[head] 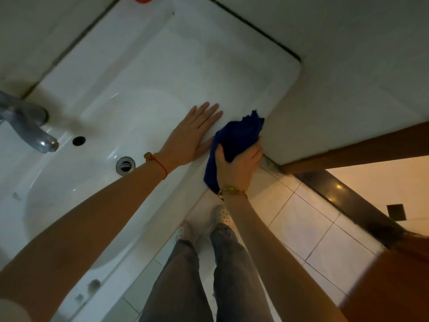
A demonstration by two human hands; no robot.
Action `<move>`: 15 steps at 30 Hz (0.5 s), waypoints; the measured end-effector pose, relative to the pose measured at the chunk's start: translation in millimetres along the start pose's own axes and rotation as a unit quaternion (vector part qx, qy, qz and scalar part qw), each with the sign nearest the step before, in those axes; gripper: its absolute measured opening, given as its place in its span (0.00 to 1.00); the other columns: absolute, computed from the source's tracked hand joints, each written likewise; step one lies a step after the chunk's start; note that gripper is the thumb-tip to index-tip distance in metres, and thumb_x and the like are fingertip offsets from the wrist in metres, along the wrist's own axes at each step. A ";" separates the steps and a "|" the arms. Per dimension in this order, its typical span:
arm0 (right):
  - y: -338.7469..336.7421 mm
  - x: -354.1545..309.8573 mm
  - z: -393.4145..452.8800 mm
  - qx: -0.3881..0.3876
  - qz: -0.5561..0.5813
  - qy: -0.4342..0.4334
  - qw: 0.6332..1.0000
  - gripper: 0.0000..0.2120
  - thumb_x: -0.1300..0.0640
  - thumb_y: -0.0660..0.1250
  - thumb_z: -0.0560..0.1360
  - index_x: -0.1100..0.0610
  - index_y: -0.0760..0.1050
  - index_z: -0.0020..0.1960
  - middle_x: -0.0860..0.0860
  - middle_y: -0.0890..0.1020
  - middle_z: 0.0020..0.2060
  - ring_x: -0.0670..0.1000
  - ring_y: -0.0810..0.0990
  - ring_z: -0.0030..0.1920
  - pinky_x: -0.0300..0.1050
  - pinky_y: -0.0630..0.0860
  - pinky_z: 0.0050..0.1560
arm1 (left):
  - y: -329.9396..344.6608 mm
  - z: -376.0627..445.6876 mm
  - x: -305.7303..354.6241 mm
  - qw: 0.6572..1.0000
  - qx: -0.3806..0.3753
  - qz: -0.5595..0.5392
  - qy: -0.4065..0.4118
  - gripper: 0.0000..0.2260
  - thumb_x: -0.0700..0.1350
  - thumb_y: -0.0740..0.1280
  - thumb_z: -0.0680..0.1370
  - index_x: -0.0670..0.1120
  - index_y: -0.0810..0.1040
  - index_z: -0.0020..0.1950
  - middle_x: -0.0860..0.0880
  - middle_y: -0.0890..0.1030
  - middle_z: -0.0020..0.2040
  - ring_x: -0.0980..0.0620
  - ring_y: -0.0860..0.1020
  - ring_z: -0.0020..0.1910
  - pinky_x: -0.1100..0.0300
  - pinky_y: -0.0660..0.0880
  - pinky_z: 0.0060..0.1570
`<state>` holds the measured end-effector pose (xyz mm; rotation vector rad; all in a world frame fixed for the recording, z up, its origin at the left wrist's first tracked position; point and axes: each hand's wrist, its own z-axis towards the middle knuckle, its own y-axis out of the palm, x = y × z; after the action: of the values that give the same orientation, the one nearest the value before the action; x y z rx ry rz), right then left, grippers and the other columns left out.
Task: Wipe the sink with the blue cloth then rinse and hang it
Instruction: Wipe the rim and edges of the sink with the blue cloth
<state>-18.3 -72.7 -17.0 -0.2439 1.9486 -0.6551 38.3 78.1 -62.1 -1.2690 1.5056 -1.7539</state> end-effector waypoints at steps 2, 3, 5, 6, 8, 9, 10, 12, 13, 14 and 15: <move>-0.5 -4.9 13.7 0.001 -0.024 0.013 1.000 0.46 0.44 0.72 0.71 0.63 0.50 0.76 0.58 0.62 0.72 0.57 0.63 0.70 0.46 0.58 0.71 | -3.3 -17.5 0.8 1.000 0.010 -0.012 -0.001 0.27 0.54 0.54 0.85 0.42 0.57 0.81 0.42 0.56 0.81 0.44 0.53 0.81 0.45 0.50 0.79; -1.6 -8.6 23.0 0.003 -0.034 0.023 0.999 0.46 0.43 0.71 0.71 0.63 0.50 0.76 0.59 0.62 0.71 0.58 0.63 0.70 0.48 0.59 0.71 | -5.3 -28.6 1.4 1.000 0.013 -0.020 -0.003 0.27 0.53 0.55 0.85 0.42 0.57 0.81 0.43 0.57 0.81 0.45 0.53 0.81 0.45 0.50 0.79; -3.5 -15.1 36.5 0.014 -0.056 0.035 0.998 0.45 0.42 0.70 0.72 0.63 0.51 0.76 0.58 0.62 0.71 0.59 0.63 0.71 0.50 0.59 0.72 | -8.3 -52.3 4.6 1.000 0.013 -0.026 0.000 0.26 0.52 0.56 0.85 0.42 0.58 0.80 0.44 0.57 0.81 0.46 0.53 0.81 0.47 0.50 0.80; -3.0 -16.1 36.9 0.023 -0.067 0.032 0.997 0.45 0.41 0.69 0.72 0.63 0.51 0.76 0.58 0.62 0.71 0.58 0.63 0.70 0.50 0.59 0.71 | -9.1 -64.3 7.1 1.000 0.010 -0.026 0.006 0.26 0.52 0.56 0.85 0.43 0.58 0.80 0.44 0.58 0.81 0.46 0.53 0.81 0.48 0.50 0.80; -0.2 -15.5 23.8 0.034 -0.071 0.025 0.997 0.45 0.41 0.69 0.72 0.63 0.51 0.76 0.58 0.63 0.71 0.58 0.64 0.70 0.49 0.59 0.70 | -8.1 -87.8 11.8 0.999 0.003 -0.029 0.018 0.24 0.51 0.54 0.85 0.43 0.59 0.80 0.45 0.58 0.81 0.46 0.53 0.81 0.49 0.50 0.80; 2.2 -13.7 10.7 0.033 -0.066 0.024 0.997 0.45 0.41 0.69 0.72 0.62 0.51 0.76 0.58 0.63 0.71 0.58 0.64 0.70 0.49 0.60 0.70 | -6.1 -99.2 14.1 0.999 -0.001 -0.030 0.024 0.23 0.49 0.53 0.86 0.44 0.60 0.80 0.45 0.59 0.81 0.46 0.54 0.81 0.49 0.50 0.80; 5.9 -9.6 -5.3 0.028 -0.060 0.021 0.998 0.45 0.41 0.70 0.72 0.62 0.51 0.76 0.58 0.62 0.71 0.58 0.63 0.70 0.49 0.60 0.70 | -4.2 -110.2 15.7 0.999 -0.004 -0.030 0.030 0.22 0.48 0.52 0.86 0.44 0.61 0.80 0.44 0.59 0.81 0.46 0.54 0.81 0.49 0.50 0.80; 15.7 1.1 -46.7 0.009 -0.035 0.014 0.999 0.45 0.43 0.71 0.72 0.63 0.51 0.76 0.58 0.62 0.72 0.57 0.62 0.70 0.46 0.57 0.70 | -2.7 -131.0 16.8 0.999 -0.011 -0.030 0.036 0.21 0.47 0.51 0.86 0.43 0.64 0.78 0.44 0.61 0.80 0.44 0.56 0.80 0.49 0.51 0.80; 22.5 8.0 -70.8 -0.002 -0.014 0.012 1.000 0.45 0.44 0.72 0.71 0.62 0.52 0.76 0.58 0.62 0.72 0.57 0.62 0.70 0.45 0.57 0.70 | -3.7 -141.8 16.5 0.999 -0.018 -0.030 0.038 0.21 0.48 0.50 0.86 0.43 0.66 0.77 0.43 0.62 0.79 0.43 0.57 0.80 0.47 0.52 0.79; 30.0 14.9 -94.4 -0.012 0.005 0.013 1.000 0.44 0.45 0.73 0.70 0.62 0.53 0.75 0.58 0.63 0.71 0.58 0.64 0.69 0.47 0.60 0.70 | -4.6 -153.6 15.4 0.998 -0.024 -0.028 0.042 0.21 0.49 0.50 0.86 0.42 0.68 0.76 0.43 0.64 0.79 0.43 0.58 0.79 0.46 0.53 0.79; 36.3 20.6 -116.4 -0.020 0.017 0.018 0.999 0.44 0.46 0.74 0.70 0.62 0.55 0.75 0.58 0.64 0.70 0.58 0.65 0.68 0.50 0.63 0.69 | -5.8 -167.2 13.3 0.998 -0.028 -0.026 0.047 0.21 0.50 0.51 0.86 0.42 0.69 0.75 0.43 0.64 0.78 0.42 0.59 0.79 0.46 0.54 0.79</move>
<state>-126.3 -12.4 -14.1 -0.2243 1.9981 -0.6027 -112.9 148.6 -44.7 -1.2811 1.5978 -1.8392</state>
